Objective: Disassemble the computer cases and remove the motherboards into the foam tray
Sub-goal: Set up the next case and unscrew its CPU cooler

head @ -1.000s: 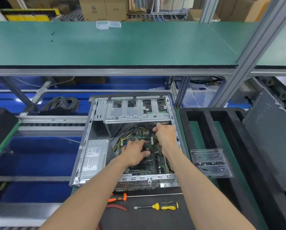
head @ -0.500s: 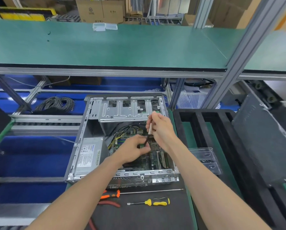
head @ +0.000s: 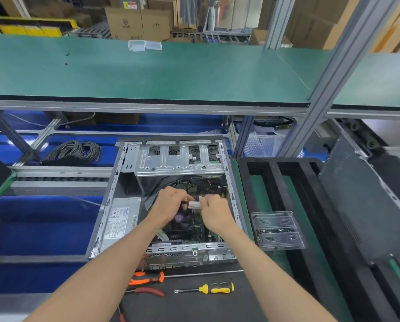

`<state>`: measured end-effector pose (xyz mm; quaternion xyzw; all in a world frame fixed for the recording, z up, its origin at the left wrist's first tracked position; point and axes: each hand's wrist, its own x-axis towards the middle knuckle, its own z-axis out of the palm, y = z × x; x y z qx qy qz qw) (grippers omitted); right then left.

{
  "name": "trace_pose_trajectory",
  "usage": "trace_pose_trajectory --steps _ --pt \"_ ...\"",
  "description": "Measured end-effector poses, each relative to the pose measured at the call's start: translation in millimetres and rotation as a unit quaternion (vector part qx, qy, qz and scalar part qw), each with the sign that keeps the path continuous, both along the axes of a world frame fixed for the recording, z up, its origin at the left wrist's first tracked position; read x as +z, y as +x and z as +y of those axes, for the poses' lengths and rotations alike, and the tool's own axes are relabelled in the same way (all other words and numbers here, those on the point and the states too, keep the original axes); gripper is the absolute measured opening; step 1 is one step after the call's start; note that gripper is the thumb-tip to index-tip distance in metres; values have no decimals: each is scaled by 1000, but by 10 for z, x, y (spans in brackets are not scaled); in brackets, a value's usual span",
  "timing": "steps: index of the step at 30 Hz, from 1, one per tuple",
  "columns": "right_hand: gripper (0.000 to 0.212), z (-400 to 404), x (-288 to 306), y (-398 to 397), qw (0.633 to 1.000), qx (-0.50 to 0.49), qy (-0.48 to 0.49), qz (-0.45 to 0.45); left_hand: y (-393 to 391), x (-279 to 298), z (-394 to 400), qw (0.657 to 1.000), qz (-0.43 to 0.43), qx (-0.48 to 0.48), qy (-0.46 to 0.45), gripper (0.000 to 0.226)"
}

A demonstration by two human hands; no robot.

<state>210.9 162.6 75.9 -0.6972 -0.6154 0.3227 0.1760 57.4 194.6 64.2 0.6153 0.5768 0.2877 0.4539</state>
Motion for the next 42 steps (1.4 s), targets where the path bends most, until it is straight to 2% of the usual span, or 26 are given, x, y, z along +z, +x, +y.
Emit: trace_pose_trajectory --steps 3,6,9,12,15,17,21,28,32,39,42 --pt "26 -29 -87 -9 998 48 -36 -35 123 -42 152 997 78 -2 1 39" --pt "23 -9 -135 36 990 87 -102 -34 294 -61 289 980 168 -101 33 7" --pt "25 19 -159 63 983 97 -153 -10 484 -152 418 941 268 -201 43 38" --pt "21 58 -157 61 983 94 -158 -22 622 -278 542 900 355 -244 69 41" --pt "26 64 -159 40 978 108 -150 -100 663 -352 634 870 407 -266 81 39" --pt "27 65 -174 22 970 128 -129 -161 682 -391 688 853 429 -285 88 34" --pt "27 78 -205 16 962 140 -96 -213 769 -437 726 828 461 -300 110 26" --pt "11 90 -218 6 964 133 -137 -182 847 -494 637 804 490 -290 172 23" --pt "14 76 -230 8 966 131 -135 -180 838 -505 618 805 487 -288 177 24" --pt "10 83 -248 13 967 135 -139 -163 923 -476 598 756 526 -318 228 19" --pt "10 89 -246 14 968 136 -124 -170 897 -434 591 767 526 -296 220 20"
